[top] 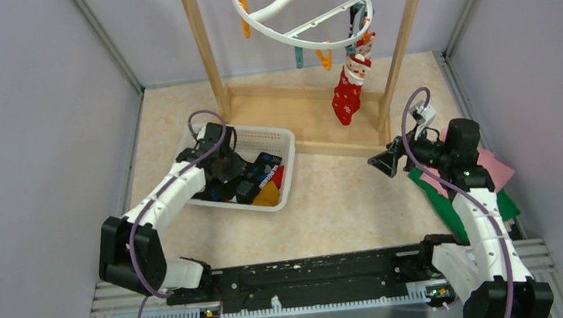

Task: Clip the socks to the hanger
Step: Pick up the sock from the bin.

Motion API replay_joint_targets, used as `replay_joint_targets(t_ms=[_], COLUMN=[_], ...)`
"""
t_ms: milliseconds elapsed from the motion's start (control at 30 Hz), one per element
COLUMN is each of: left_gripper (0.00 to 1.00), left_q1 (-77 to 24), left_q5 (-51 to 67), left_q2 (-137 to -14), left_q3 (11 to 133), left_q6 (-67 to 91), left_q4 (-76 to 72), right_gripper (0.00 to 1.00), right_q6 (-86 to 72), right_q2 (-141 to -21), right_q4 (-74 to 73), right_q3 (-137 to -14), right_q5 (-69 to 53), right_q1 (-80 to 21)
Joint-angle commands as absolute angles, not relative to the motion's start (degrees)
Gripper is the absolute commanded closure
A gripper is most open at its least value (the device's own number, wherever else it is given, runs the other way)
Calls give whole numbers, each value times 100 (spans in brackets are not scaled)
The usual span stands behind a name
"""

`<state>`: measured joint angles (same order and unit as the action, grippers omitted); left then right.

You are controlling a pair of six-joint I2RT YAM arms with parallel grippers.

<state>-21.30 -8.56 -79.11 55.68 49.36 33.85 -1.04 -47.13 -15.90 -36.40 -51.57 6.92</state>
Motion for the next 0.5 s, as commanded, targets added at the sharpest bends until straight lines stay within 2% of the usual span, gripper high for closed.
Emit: replay_joint_targets(t_ms=[0,167,467], left_gripper=[100,100,100], left_q1=[-2091,-2088,-2091], left_q5=[-728,-262,1475], left_q2=[-7379,-6966,-6028], left_q3=[5617,5808,5828], left_q6=[4899,4157,2841], left_q4=[3197,3187,2251], right_gripper=[1,1,1], right_q6=[184,674,1658], right_q2=[-4609,-4342,-4045], right_q4=[-1530,-1250,194], right_q3=[-3902,-3826,-3538], right_q5=[-5320,-5726,-7222], right_q1=[694,694,490])
